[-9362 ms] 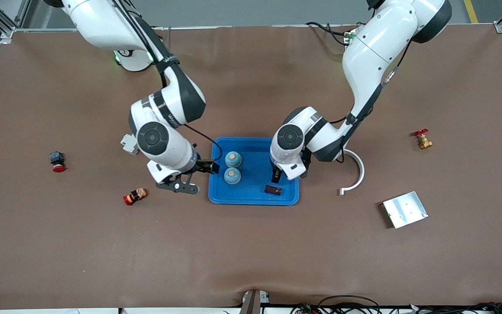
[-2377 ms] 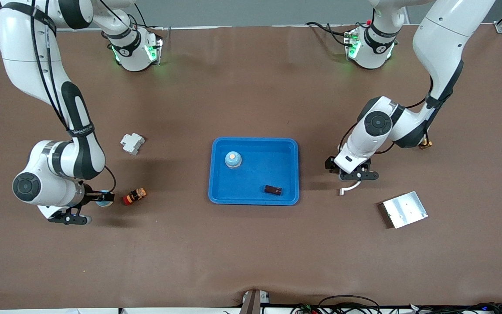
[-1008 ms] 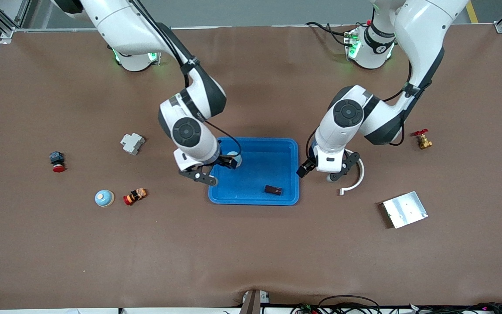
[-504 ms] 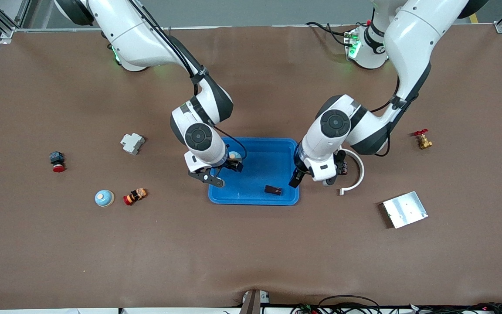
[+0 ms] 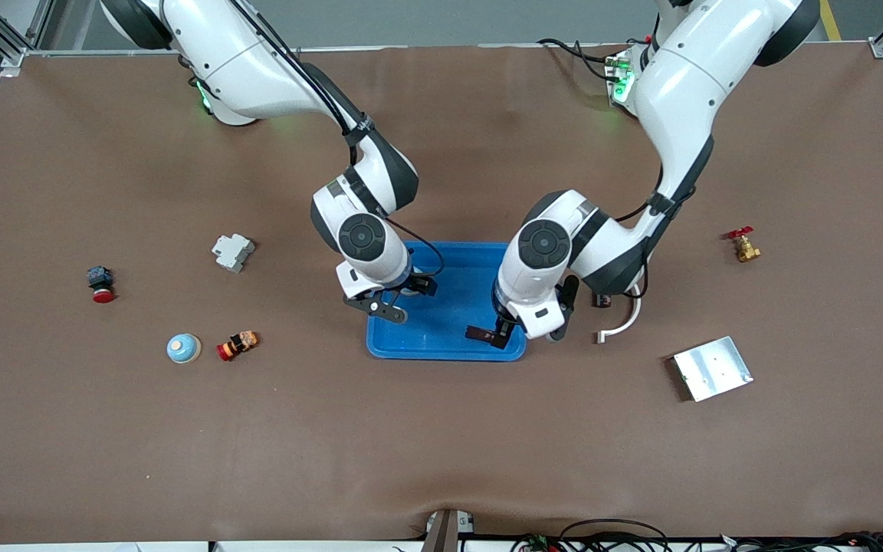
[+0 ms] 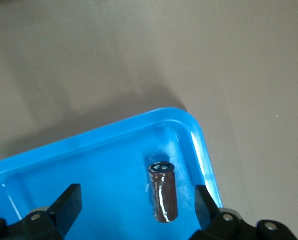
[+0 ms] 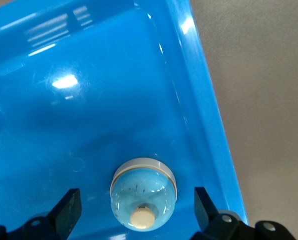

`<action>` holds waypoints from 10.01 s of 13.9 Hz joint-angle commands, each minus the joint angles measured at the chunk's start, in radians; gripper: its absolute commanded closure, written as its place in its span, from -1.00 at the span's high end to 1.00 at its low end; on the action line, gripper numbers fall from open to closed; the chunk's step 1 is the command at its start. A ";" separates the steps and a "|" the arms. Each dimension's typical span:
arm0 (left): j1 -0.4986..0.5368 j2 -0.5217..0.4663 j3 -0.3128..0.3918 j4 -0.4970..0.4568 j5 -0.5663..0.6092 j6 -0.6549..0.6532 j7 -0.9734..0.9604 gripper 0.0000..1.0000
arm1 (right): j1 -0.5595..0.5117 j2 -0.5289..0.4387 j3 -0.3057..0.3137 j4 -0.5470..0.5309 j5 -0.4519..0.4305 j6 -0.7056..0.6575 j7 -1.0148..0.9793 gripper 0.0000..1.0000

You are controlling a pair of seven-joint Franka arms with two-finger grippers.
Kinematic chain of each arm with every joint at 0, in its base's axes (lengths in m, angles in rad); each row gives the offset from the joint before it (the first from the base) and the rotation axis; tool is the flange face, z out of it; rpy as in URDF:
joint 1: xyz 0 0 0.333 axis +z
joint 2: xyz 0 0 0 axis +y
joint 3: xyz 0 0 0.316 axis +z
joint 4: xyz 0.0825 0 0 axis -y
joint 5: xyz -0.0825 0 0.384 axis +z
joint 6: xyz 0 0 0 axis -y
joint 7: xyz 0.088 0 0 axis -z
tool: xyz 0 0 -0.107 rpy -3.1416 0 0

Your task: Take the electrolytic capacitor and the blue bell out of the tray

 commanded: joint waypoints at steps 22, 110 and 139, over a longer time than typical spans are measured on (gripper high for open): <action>-0.141 0.204 0.098 0.195 -0.018 0.026 -0.017 1.00 | -0.013 0.047 0.016 0.023 -0.009 -0.005 0.027 -0.56; 0.585 -0.379 0.052 -0.818 0.112 0.503 1.669 1.00 | -0.705 -0.645 -0.016 0.054 -0.102 -0.643 -0.908 1.00; 0.692 -0.572 -0.091 -0.431 -0.076 -0.054 1.885 1.00 | -0.723 -0.645 -0.016 0.058 -0.102 -0.647 -0.911 1.00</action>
